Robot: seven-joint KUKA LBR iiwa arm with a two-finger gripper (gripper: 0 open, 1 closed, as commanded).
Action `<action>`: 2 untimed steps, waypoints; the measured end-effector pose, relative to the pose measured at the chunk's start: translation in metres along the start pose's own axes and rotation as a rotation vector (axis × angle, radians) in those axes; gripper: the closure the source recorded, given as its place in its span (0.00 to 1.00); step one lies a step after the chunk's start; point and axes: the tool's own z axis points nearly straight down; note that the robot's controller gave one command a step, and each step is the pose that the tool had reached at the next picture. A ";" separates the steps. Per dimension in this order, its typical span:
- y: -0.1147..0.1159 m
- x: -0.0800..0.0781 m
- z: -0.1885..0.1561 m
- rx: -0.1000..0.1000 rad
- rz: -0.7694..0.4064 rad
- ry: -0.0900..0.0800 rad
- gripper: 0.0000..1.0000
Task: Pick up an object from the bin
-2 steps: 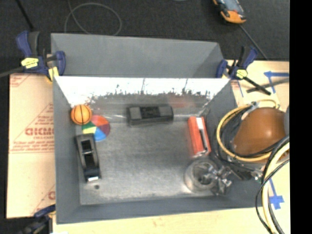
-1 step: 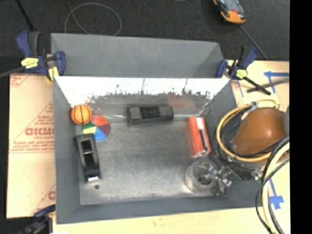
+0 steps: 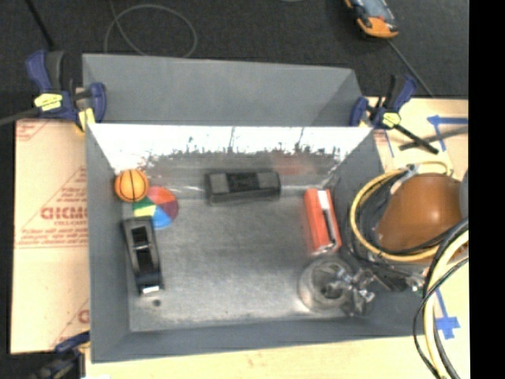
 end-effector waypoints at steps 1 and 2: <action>-0.016 -0.005 -0.126 -0.003 0.030 0.003 1.00; -0.016 -0.005 -0.126 -0.004 0.031 0.002 1.00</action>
Offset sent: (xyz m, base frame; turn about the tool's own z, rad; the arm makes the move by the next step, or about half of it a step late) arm 0.0000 0.0000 0.0000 0.0000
